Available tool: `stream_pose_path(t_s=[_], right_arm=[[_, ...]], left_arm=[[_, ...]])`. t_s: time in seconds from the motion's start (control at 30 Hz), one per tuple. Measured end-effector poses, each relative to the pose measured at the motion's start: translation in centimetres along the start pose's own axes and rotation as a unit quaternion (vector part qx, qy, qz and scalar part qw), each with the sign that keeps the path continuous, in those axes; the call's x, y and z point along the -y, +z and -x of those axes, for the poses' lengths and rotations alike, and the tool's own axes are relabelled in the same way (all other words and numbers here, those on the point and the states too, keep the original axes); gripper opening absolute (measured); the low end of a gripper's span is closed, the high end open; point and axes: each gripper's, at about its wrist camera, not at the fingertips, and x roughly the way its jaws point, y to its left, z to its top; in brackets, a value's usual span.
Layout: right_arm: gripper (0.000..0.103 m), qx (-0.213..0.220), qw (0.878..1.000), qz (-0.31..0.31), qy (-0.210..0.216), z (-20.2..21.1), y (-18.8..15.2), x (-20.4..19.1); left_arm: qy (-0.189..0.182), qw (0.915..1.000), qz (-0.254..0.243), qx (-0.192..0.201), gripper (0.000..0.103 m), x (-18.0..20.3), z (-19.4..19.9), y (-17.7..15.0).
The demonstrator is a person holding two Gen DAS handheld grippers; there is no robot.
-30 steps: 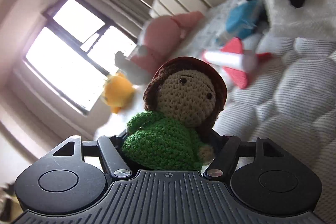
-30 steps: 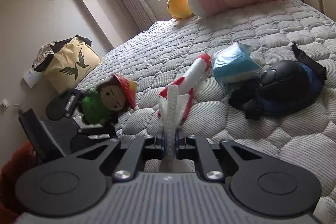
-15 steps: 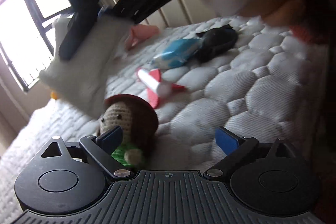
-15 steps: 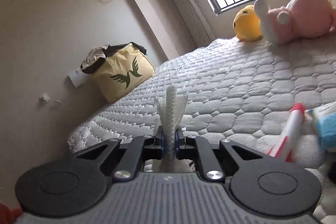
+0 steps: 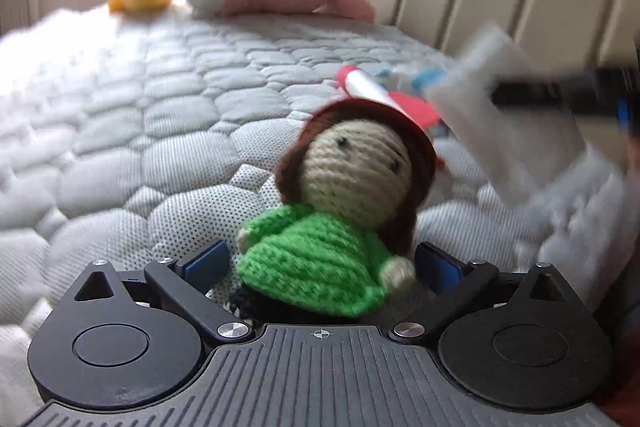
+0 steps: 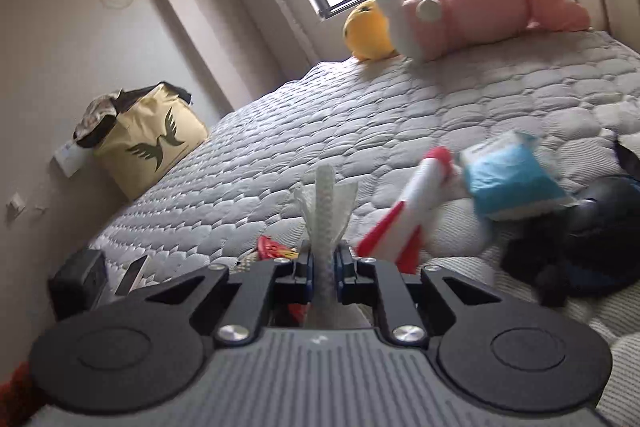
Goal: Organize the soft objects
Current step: 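Wipe the doll's face with the right tool's tissue while the left tool holds it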
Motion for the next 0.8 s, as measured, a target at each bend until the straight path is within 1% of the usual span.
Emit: stream_pose_path(t_s=[0.03,0.1,0.17,0.2,0.27,0.33,0.4,0.43,0.47,0.5,0.53,0.57,0.6,0.7,0.73,0.8], right_arm=[[0.013,0.002,1.000,-0.003,-0.003,0.4,-0.1,0.4],[0.014,0.003,1.000,-0.008,-0.006,0.8,-0.2,1.0],[0.013,0.004,1.000,-0.016,-0.007,1.0,-0.3,1.5],[0.013,0.004,1.000,-0.018,-0.005,0.9,-0.3,1.6],[0.013,0.004,1.000,-0.020,-0.001,0.9,-0.4,1.6],[0.013,0.003,1.000,-0.016,-0.001,1.0,-0.5,1.7],[0.013,0.005,1.000,-0.016,-0.004,1.4,-0.5,1.8],[0.013,0.007,1.000,-0.018,-0.004,1.5,-0.5,2.0],[0.013,0.009,1.000,-0.021,-0.005,1.6,-0.4,2.2],[0.013,0.011,1.000,-0.023,-0.006,1.6,-0.3,2.3],[0.013,0.013,1.000,-0.023,-0.007,1.7,-0.3,2.3],[0.013,0.014,1.000,-0.023,-0.008,1.7,-0.2,2.3],[0.014,0.015,1.000,-0.022,-0.008,1.6,-0.3,2.3],[0.013,0.014,1.000,-0.015,-0.009,1.4,-0.4,2.0],[0.013,0.013,1.000,-0.012,-0.011,1.3,-0.4,1.9],[0.013,0.011,1.000,-0.003,-0.016,1.1,-0.4,1.6]], left_arm=[[-0.029,0.9991,0.029,-0.001,0.103,-0.9,0.1,0.4],[-0.095,0.9915,0.088,-0.013,0.103,-2.6,-0.2,1.2],[-0.135,0.9829,0.123,-0.025,0.103,-3.7,-1.4,1.8],[-0.148,0.9792,0.136,-0.028,0.103,-4.1,-1.9,2.0],[-0.137,0.9800,0.143,-0.020,0.103,-3.9,-2.3,2.4],[-0.112,0.9846,0.134,-0.016,0.100,-3.1,-2.3,2.8],[-0.081,0.9921,0.095,-0.012,0.081,-1.7,-2.4,3.3],[-0.059,0.9957,0.070,-0.005,0.080,-1.0,-1.9,3.8],[-0.022,0.9991,0.035,0.007,0.080,-0.1,-1.4,4.4],[0.026,0.9993,-0.014,0.022,0.080,1.1,-0.9,4.8],[0.090,0.9908,-0.092,0.041,0.080,2.8,-0.8,4.9],[0.149,0.9720,-0.173,0.058,0.080,4.5,-0.9,4.6],[0.191,0.9502,-0.237,0.068,0.080,6.0,-1.1,4.1],[0.222,0.9134,-0.336,0.063,0.081,8.9,-2.5,1.8],[0.224,0.9044,-0.358,0.059,0.081,9.8,-2.9,0.7],[0.234,0.8821,-0.404,0.065,0.084,11.8,-3.4,-1.6]])
